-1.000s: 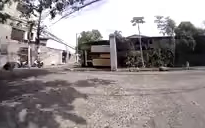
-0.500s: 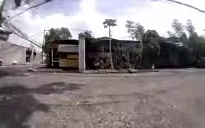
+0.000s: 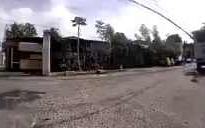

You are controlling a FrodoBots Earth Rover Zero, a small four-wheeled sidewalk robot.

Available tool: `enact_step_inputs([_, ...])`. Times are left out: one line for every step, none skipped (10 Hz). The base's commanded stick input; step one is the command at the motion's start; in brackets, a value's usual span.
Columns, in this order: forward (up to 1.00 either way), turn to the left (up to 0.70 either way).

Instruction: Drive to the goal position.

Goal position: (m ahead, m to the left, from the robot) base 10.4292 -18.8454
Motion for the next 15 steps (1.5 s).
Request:
enact_step_inputs([0.00, -0.45])
enact_step_inputs([0.00, -0.45])
enact_step_inputs([0.00, -0.45])
enact_step_inputs([0.00, -0.45])
enact_step_inputs([0.39, -0.20])
enact_step_inputs([0.70, 0.00])
enact_step_inputs([0.70, 0.00])
enact_step_inputs([0.70, -0.15])
enact_step_inputs([0.70, -0.27])
enact_step_inputs([0.70, -0.13])
enact_step_inputs([0.70, 0.00])
enact_step_inputs([0.70, 0.00])
enact_step_inputs([0.70, 0.00])
enact_step_inputs([0.70, 0.00])
enact_step_inputs([0.70, 0.00])
